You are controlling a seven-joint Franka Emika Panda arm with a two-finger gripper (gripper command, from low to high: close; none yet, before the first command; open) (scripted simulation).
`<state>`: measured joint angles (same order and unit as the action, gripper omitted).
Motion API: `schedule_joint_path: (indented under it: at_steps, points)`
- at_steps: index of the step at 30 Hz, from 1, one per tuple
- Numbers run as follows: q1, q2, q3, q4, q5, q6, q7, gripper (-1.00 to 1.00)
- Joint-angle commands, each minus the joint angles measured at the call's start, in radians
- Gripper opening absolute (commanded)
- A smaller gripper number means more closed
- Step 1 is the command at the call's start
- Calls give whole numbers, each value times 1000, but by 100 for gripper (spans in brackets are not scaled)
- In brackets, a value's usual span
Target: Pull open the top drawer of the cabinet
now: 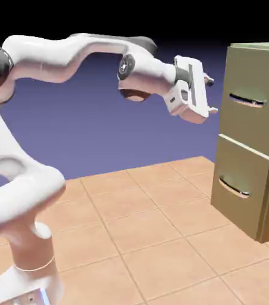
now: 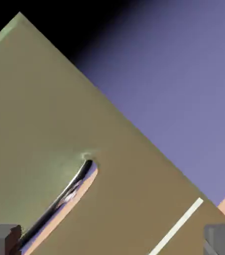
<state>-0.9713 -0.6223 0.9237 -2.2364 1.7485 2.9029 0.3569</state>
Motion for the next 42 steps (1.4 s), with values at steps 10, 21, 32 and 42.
schedule_joint_path:
  at_steps: [10, 21, 32, 42]
  points:
    - [-245, -13, 230, 143, 435, -33, -96, 0]
    - [-514, -27, 483, 300, 913, -70, -201, 0]
    - [-791, -56, 720, 494, 1133, -65, -219, 0]
    - [-714, -41, 661, 428, 1143, -79, -239, -100]
